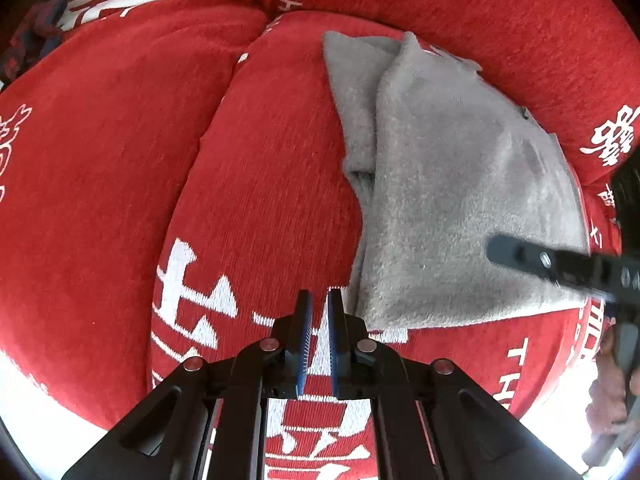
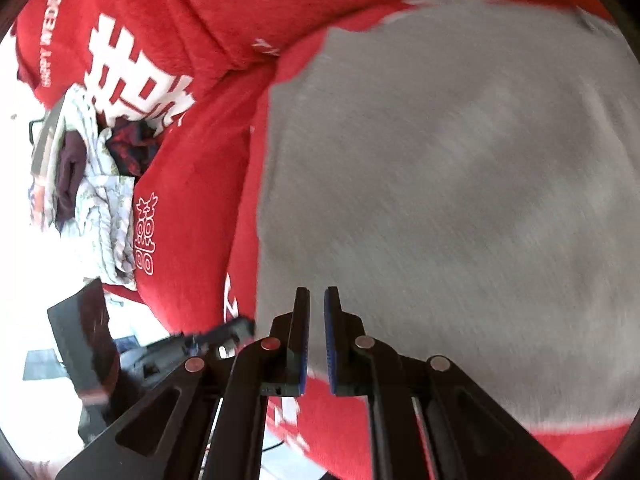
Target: Fold small clothes
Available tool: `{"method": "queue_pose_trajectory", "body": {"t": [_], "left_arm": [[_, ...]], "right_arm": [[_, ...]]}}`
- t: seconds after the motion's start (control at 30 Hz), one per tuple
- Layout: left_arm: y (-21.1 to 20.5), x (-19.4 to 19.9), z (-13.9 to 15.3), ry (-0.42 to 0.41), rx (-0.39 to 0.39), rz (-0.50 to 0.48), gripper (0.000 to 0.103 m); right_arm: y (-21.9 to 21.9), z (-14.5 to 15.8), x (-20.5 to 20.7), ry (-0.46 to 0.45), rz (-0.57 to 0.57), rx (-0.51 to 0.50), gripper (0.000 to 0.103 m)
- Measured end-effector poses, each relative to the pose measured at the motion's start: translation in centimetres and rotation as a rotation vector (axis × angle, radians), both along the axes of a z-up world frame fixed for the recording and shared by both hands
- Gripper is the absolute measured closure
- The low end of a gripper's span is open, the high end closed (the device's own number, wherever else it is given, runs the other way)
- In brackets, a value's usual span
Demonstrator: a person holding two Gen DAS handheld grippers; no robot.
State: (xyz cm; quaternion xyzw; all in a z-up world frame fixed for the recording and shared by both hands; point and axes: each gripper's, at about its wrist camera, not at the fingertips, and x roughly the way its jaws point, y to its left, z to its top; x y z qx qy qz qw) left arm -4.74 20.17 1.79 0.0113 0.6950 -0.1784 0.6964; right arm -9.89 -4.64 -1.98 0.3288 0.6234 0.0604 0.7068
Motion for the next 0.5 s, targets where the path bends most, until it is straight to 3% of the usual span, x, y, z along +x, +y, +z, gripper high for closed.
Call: {"method": "queue_pose_trajectory", "body": {"t": [0.07,0.1,0.13,0.17,0.5], "left_arm": [[0.0,-0.2,0.2,-0.003,0.017,0.005,0.09],[-0.1,0.1,-0.1,0.003,0.027,0.008,0.073],[0.0,0.1,-0.1,0.009,0.041,0.017,0.018],[0.1,0.1,0.2,-0.004,0.057,0.035,0.002],[-2.4,0.2,2.3,-0.096,0.128,-0.006,0.001]], "right_arm": [[-0.6,0.1,-1.4,0.014,-0.03,0.013,0.094],[-0.9,0.1,-2.1,0.022,-0.049,0.017,0.094],[-1.1,0.2,-2.6,0.026,-0.058,0.018,0.094],[-1.4,0.2,-3.2,0.031,-0.071,0.021,0.094],[-2.5,0.6,-6.6,0.047,-0.143,0.045,0.094]]}}
